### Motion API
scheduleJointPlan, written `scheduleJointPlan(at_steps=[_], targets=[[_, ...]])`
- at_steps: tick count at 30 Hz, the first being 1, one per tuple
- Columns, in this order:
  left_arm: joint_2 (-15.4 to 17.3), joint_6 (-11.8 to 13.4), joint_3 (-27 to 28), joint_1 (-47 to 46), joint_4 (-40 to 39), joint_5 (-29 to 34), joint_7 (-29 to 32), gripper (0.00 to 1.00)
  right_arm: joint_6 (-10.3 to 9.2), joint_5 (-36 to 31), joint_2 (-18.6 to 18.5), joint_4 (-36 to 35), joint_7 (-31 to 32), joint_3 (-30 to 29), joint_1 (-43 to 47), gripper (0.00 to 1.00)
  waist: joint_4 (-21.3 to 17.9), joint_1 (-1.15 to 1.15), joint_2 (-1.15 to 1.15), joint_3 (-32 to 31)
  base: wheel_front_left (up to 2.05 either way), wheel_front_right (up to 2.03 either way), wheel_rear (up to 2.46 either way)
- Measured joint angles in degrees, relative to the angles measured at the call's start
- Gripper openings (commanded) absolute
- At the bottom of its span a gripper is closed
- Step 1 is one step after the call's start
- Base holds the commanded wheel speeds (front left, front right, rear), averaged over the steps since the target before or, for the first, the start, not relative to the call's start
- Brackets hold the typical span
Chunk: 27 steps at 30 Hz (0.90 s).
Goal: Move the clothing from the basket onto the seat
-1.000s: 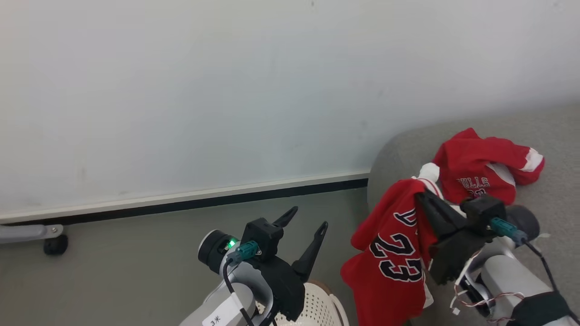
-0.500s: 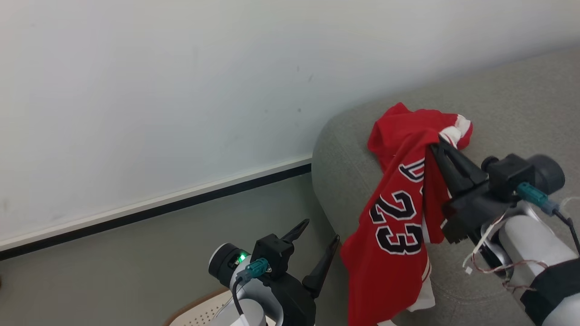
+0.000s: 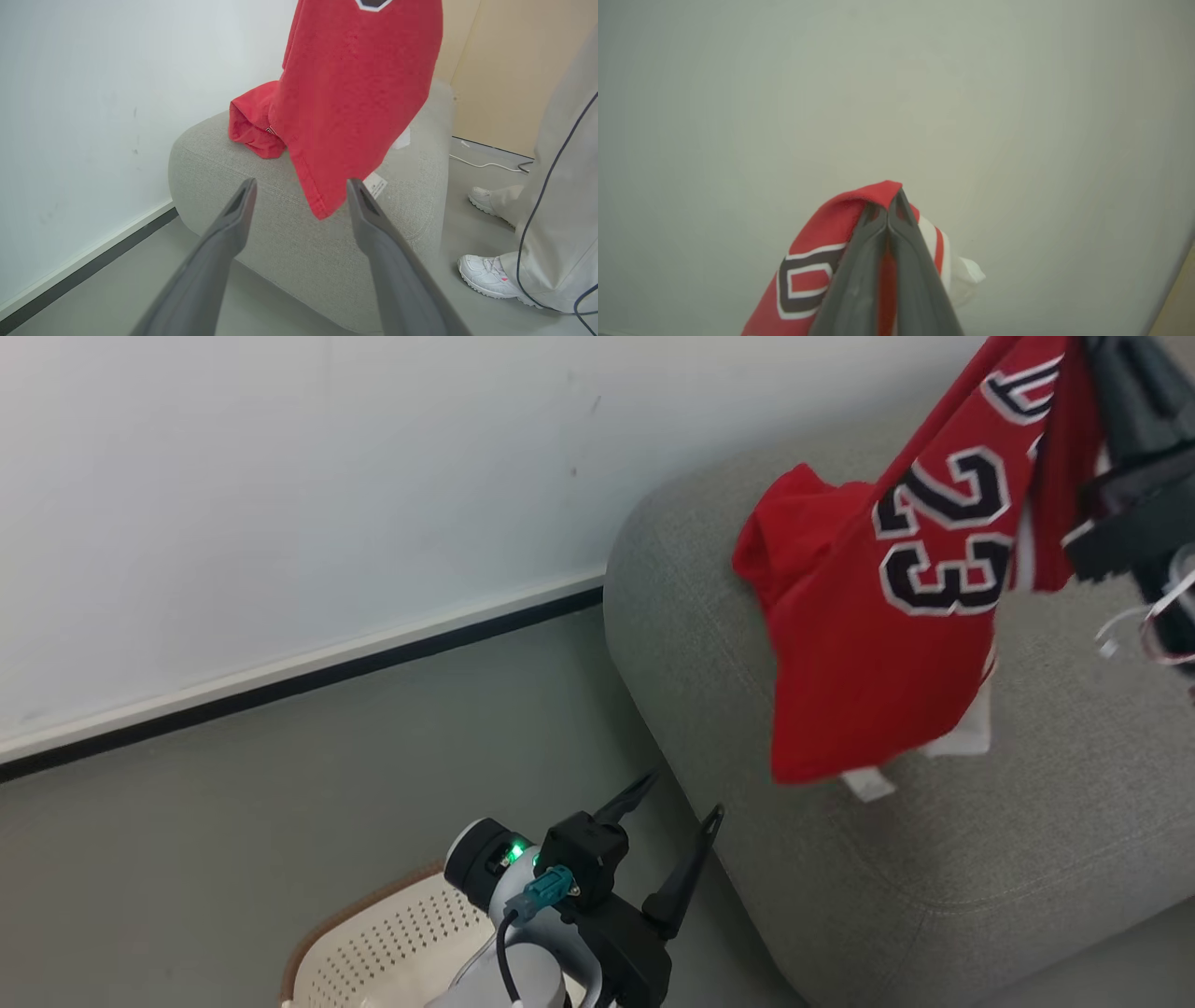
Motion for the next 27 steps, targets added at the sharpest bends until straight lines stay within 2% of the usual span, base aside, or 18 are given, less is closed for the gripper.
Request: scheduleJointPlan(at_steps=[6,9,14,22,27], targets=[[1.6,0.5,0.2,-1.1,-1.7,1.9,-0.3,1.0,0.38,0.2,-3.2,3.1,2.1,-3.4,-9.3,0.0,1.7,0.0,0.0,4.1,0.0,0.0,0.0],[2.8,1.0,0.5,-1.8,-2.5,2.3,-0.3,1.0,0.54,2.7,-3.8,5.7,3.3,-6.1,-13.1,0.0,2.8,0.0,0.0,6.2,0.0,0.0,0.0],[4.2,1.5,0.7,-3.6,-4.7,3.5,-0.2,1.0,0.54,3.2,-7.5,10.8,4.8,-9.2,-18.9,0.0,4.8,0.01,0.01,10.6,0.0,0.0,0.0],[6.6,2.3,1.5,-6.6,-7.9,5.7,0.9,1.0,0.58,4.4,-7.2,16.7,5.3,-9.8,-21.6,0.0,6.5,0.01,0.01,16.8,0.0,0.0,0.0],[7.4,2.4,2.1,-8.3,-10.2,6.6,1.9,1.0,-0.25,5.7,-6.2,20.8,5.1,-10.9,-20.8,0.0,6.9,0.0,0.01,20.8,0.0,0.0,0.0]])
